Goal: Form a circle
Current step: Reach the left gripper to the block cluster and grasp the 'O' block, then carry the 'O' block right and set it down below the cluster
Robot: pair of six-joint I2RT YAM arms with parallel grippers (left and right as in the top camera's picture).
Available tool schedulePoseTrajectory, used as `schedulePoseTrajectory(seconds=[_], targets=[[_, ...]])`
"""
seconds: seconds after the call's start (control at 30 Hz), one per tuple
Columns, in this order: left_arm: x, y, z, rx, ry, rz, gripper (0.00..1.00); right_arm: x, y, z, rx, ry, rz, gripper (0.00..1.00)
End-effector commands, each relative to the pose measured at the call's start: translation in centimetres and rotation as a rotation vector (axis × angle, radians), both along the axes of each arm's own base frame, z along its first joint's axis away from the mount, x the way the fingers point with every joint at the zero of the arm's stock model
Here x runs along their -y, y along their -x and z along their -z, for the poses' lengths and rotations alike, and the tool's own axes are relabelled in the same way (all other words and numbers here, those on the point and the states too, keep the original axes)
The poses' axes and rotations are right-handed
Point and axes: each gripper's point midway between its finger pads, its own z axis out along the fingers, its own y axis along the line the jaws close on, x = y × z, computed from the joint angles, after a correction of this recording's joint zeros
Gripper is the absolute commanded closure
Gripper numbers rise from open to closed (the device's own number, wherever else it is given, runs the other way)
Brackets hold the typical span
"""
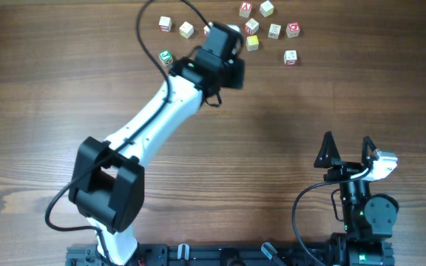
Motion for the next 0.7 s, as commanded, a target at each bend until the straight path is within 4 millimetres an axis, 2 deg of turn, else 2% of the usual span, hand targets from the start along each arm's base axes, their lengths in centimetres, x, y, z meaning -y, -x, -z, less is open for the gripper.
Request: schedulePoseTrajectory(seconds=[0.0, 0.3, 0.53, 0.67], targets=[[0.9, 1.4, 2.2, -0.033, -0.080, 0.039, 0.86, 0.2, 0.0, 0.0, 0.001, -0.003, 0.010, 0.00], [1.7, 1.1, 7.9, -0.103, -0.121, 0.043, 0.87, 0.2, 0.0, 0.0, 0.001, -0.003, 0.010, 0.00], [4.7, 2.0, 12.0, -0.169, -0.063, 0.122, 0.87, 0.2, 0.0, 0.0, 0.001, -0.003, 0.010, 0.00], [5.7, 2.7, 12.8, -0.171, -0.068, 0.146, 0.87, 0.2, 0.0, 0.0, 0.001, -0.003, 0.010, 0.00]])
